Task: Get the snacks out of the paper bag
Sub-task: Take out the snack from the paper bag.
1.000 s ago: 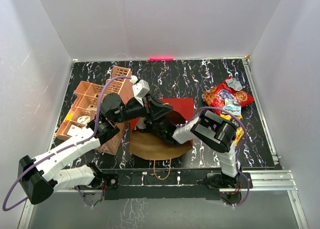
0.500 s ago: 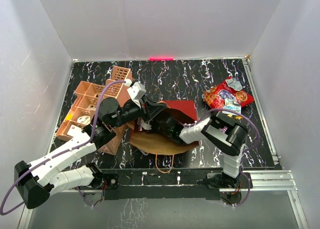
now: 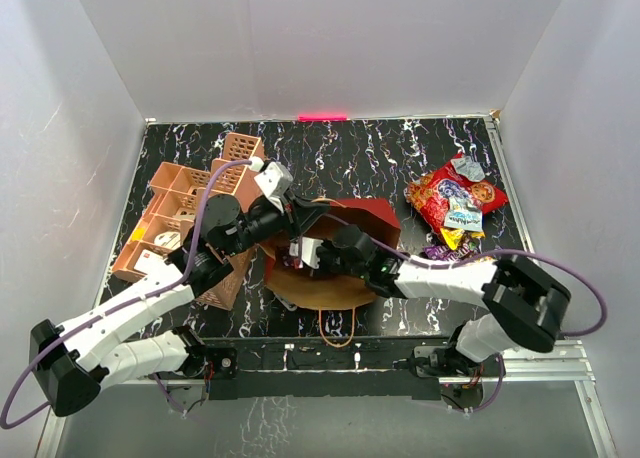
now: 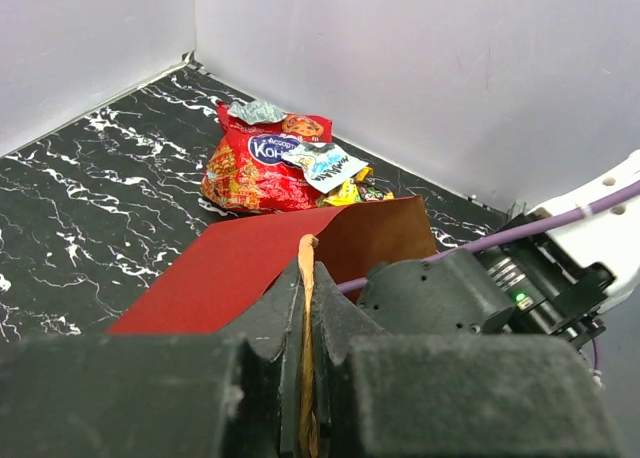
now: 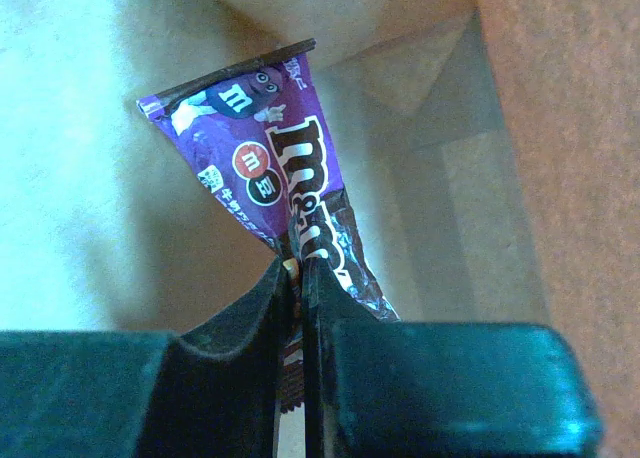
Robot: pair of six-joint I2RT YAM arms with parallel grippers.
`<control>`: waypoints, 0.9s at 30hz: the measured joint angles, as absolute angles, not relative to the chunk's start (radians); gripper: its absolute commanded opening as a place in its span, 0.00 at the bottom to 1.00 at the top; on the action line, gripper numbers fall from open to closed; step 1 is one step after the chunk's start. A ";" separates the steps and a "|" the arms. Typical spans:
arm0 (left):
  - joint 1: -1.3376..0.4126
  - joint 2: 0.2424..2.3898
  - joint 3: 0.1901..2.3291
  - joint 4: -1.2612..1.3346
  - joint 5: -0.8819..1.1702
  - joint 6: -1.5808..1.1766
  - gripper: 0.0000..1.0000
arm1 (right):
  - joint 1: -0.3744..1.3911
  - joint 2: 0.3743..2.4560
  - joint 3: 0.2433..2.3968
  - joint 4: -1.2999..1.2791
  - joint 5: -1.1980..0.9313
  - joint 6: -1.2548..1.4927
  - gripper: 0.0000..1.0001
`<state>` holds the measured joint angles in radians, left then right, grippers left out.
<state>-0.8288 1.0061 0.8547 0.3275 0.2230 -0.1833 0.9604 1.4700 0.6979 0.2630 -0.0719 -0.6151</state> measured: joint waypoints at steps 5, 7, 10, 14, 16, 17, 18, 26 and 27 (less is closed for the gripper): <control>-0.829 1.036 0.887 0.332 0.224 -0.192 0.00 | 0.960 1.341 0.670 0.119 -0.098 -0.574 0.07; -0.829 1.058 0.918 0.326 0.216 -0.207 0.00 | 0.960 1.279 0.667 0.071 -0.106 -0.546 0.07; -0.829 1.087 0.971 0.287 0.177 -0.249 0.00 | 0.960 1.155 0.667 0.014 -0.124 -0.492 0.07; -0.829 1.118 1.046 0.220 0.100 -0.307 0.00 | 0.960 1.000 0.668 -0.048 -0.141 -0.422 0.07; -0.829 1.129 1.071 0.193 0.062 -0.331 0.00 | 0.960 0.931 0.668 -0.081 -0.136 -0.384 0.07; -0.829 1.134 1.080 0.180 0.047 -0.341 0.00 | 0.960 0.899 0.667 -0.096 -0.131 -0.364 0.07; -0.829 1.141 1.089 0.167 0.032 -0.352 0.00 | 0.960 0.867 0.668 -0.108 -0.126 -0.351 0.07; -0.829 1.224 1.182 0.079 -0.020 -0.418 0.00 | 0.961 0.733 0.746 -0.216 -0.023 -0.248 0.07; -0.829 1.236 1.197 0.068 -0.022 -0.429 0.00 | 0.961 0.733 0.770 -0.234 0.005 -0.231 0.07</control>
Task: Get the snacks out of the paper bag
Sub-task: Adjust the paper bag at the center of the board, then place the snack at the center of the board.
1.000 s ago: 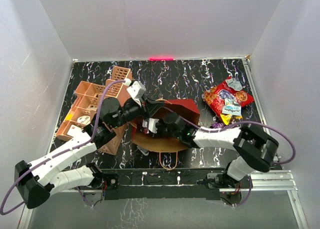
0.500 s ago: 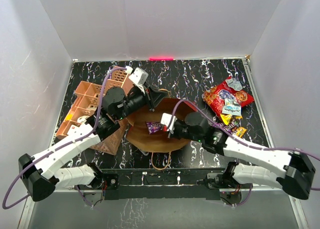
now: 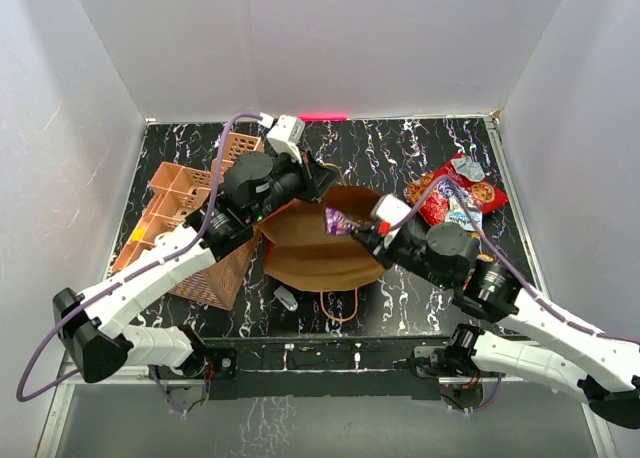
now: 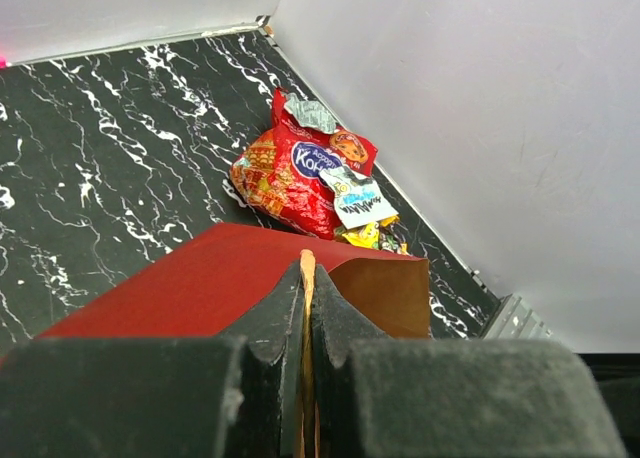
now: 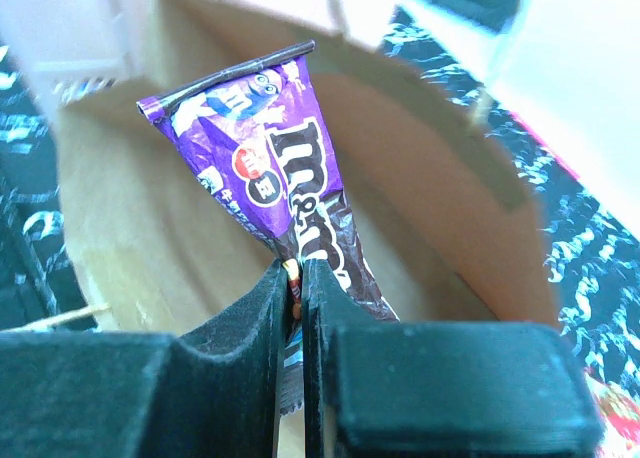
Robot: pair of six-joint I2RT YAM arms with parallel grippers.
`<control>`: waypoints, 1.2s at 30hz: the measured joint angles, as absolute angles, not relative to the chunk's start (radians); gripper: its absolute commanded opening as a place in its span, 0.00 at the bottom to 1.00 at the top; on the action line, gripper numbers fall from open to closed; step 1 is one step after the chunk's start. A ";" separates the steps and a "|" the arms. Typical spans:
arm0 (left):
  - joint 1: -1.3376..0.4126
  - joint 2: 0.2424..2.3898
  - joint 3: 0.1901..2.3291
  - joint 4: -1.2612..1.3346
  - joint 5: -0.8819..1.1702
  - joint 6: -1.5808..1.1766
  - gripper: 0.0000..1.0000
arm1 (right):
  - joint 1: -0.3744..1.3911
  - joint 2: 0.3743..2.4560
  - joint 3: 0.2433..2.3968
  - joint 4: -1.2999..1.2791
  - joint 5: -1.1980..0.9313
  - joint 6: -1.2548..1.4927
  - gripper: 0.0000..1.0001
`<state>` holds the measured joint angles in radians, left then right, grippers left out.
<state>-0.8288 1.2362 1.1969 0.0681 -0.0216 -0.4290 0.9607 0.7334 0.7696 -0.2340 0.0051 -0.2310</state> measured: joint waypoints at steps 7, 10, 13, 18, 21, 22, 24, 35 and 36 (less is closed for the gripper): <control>-0.829 1.336 1.329 0.007 0.001 -0.514 0.00 | 0.960 0.727 1.011 -0.297 0.310 -0.096 0.07; -0.829 1.368 1.383 -0.012 0.015 -0.553 0.00 | 0.960 0.708 1.081 -0.286 0.453 -0.049 0.07; -0.829 1.374 1.416 -0.033 0.014 -0.585 0.00 | 0.960 0.690 1.112 -0.279 0.566 -0.015 0.07; -0.829 1.374 1.451 -0.055 -0.031 -0.618 0.00 | 0.960 0.691 1.134 -0.278 0.685 0.015 0.07; -0.821 1.375 1.449 -0.082 -0.068 -0.632 0.00 | 0.960 0.711 1.136 -0.290 0.734 0.028 0.07; -0.813 1.375 1.447 -0.088 -0.073 -0.637 0.00 | 0.960 0.722 1.140 -0.299 0.751 0.029 0.07; -0.788 1.378 1.443 -0.101 -0.084 -0.648 0.00 | 0.960 0.748 1.151 -0.323 0.785 0.034 0.07; -0.699 1.370 1.336 -0.171 -0.155 -0.652 0.00 | 0.960 0.848 1.191 -0.425 0.925 0.055 0.07; -0.698 1.366 1.331 -0.176 -0.161 -0.651 0.00 | 0.960 0.856 1.192 -0.428 0.928 0.056 0.07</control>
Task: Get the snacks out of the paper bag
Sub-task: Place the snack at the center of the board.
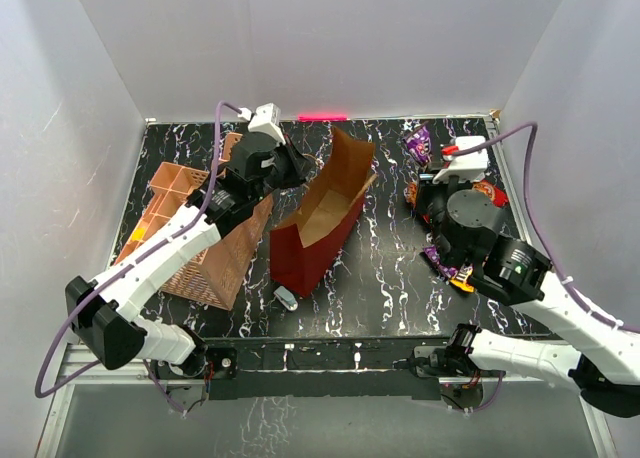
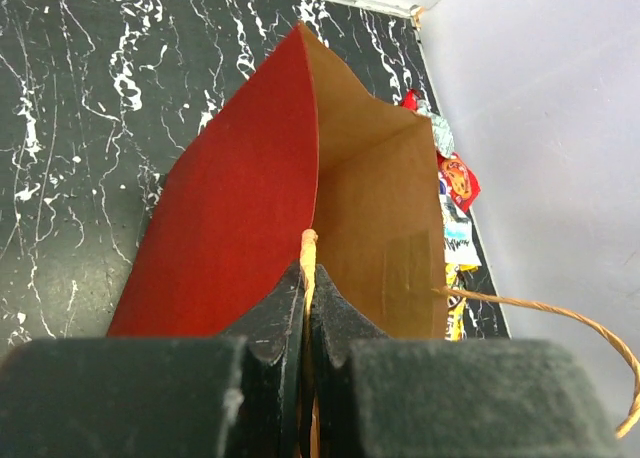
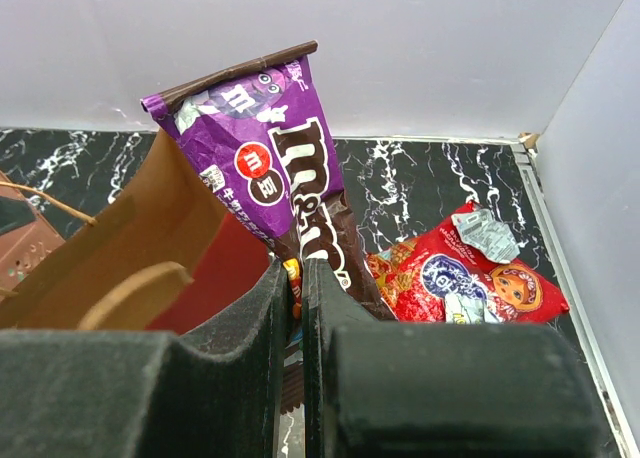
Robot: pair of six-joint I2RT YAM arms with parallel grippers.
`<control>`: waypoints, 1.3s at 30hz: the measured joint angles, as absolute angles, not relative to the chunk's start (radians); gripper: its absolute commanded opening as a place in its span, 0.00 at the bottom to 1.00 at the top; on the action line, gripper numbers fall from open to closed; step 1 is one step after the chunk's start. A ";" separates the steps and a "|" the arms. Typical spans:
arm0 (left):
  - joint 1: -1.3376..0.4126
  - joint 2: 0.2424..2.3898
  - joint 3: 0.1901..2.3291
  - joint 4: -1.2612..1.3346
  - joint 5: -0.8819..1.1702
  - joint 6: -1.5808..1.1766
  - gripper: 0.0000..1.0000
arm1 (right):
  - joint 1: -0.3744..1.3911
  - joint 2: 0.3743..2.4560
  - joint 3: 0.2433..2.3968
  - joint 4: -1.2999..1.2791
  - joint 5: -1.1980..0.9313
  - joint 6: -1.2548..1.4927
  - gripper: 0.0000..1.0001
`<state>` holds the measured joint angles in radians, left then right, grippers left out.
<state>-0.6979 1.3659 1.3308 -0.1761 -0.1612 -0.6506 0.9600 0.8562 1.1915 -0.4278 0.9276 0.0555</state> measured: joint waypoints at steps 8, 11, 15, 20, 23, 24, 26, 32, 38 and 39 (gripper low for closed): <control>-0.689 1.345 1.337 -0.190 -0.186 -0.628 0.13 | 0.960 0.941 1.192 -0.433 0.984 0.072 0.07; -0.689 1.336 1.334 -0.197 -0.210 -0.613 0.24 | 0.950 0.980 1.191 -0.458 1.017 0.118 0.07; -0.689 1.291 1.304 -0.199 -0.243 -0.595 0.42 | 0.875 1.008 1.192 -0.500 1.013 0.192 0.07; -0.689 1.254 1.306 -0.205 -0.265 -0.560 0.62 | 0.622 1.069 1.216 -0.574 0.873 0.275 0.07; -0.689 1.250 1.328 -0.222 -0.265 -0.538 0.67 | 0.512 1.122 1.211 -0.611 0.751 0.314 0.07; -0.689 1.248 1.339 -0.230 -0.265 -0.529 0.71 | 0.472 1.136 1.205 -0.619 0.717 0.321 0.07; -0.689 1.239 1.367 -0.252 -0.259 -0.510 0.80 | 0.439 1.160 1.174 -0.632 0.636 0.337 0.07; -0.688 1.148 1.451 -0.289 -0.205 -0.454 0.92 | 0.423 1.208 0.993 -0.620 0.470 0.369 0.07; -0.688 1.035 1.512 -0.356 -0.157 -0.426 0.94 | 0.384 1.299 0.867 -0.625 0.404 0.368 0.07; -0.688 1.018 1.512 -0.368 -0.152 -0.419 0.94 | 0.380 1.313 0.867 -0.622 0.406 0.365 0.07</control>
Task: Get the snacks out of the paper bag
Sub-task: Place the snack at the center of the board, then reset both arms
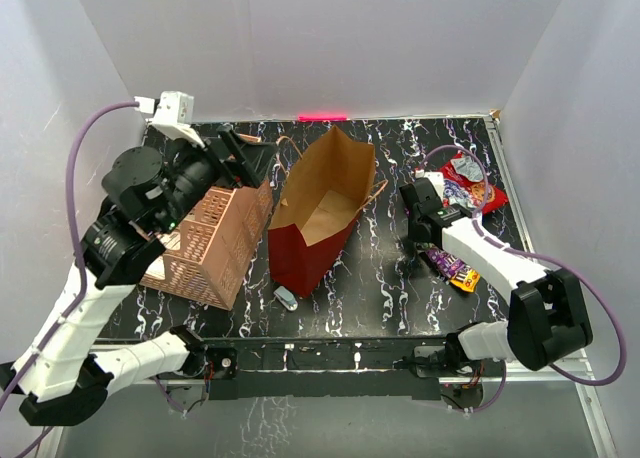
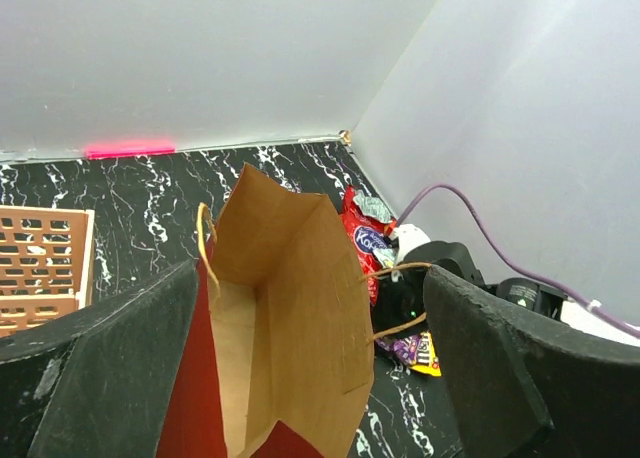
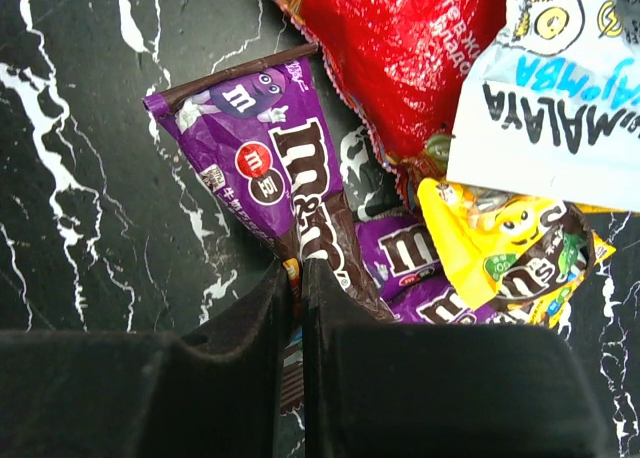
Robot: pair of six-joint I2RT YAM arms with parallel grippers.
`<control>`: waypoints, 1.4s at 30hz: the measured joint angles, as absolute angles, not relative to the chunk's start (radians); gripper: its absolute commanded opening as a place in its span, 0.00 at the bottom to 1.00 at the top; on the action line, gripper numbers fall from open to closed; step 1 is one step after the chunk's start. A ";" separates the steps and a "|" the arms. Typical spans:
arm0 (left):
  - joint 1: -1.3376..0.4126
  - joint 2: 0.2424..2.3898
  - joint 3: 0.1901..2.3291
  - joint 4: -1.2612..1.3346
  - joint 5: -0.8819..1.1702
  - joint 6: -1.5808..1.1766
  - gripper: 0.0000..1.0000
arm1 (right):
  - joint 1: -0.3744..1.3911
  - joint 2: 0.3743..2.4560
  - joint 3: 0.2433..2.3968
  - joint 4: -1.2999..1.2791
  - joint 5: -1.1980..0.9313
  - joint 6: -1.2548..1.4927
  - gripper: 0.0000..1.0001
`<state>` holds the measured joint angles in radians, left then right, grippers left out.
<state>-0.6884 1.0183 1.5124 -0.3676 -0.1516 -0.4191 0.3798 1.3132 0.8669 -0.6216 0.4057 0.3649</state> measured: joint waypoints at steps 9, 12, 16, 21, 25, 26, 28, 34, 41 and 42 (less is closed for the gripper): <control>-0.688 0.934 1.490 -0.419 -0.150 -0.385 0.95 | 0.352 1.417 0.868 -0.560 0.401 0.335 0.14; -0.688 0.936 1.490 -0.421 -0.150 -0.382 0.95 | 0.350 1.464 0.868 -0.557 0.395 0.340 0.26; -0.688 0.942 1.490 -0.435 -0.150 -0.382 0.95 | 0.347 1.502 0.889 -0.582 0.389 0.348 0.54; -0.688 0.937 1.490 -0.461 -0.152 -0.381 0.96 | 0.345 1.493 0.958 -0.656 0.349 0.354 0.70; -0.688 0.929 1.496 -0.501 -0.170 -0.366 0.96 | 0.344 1.382 1.016 -0.749 0.257 0.348 0.83; -0.688 0.927 1.499 -0.511 -0.178 -0.358 0.96 | 0.344 1.340 1.027 -0.767 0.240 0.347 0.91; -0.688 0.923 1.510 -0.535 -0.197 -0.342 0.97 | 0.345 1.214 1.061 -0.804 0.197 0.347 0.98; -0.688 0.908 1.566 -0.593 -0.257 -0.296 0.98 | 0.345 0.844 1.265 -0.834 0.074 0.347 0.98; -0.688 0.906 1.646 -0.610 -0.274 -0.276 0.98 | 0.345 0.701 1.572 -0.808 -0.020 0.358 0.98; -0.688 0.906 1.654 -0.610 -0.274 -0.275 0.98 | 0.345 0.701 1.597 -0.804 -0.026 0.358 0.98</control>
<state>-0.6884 0.9058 1.6539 -0.6102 -0.2741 -0.2749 0.3447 0.7006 1.5967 -0.8036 -0.0257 0.3584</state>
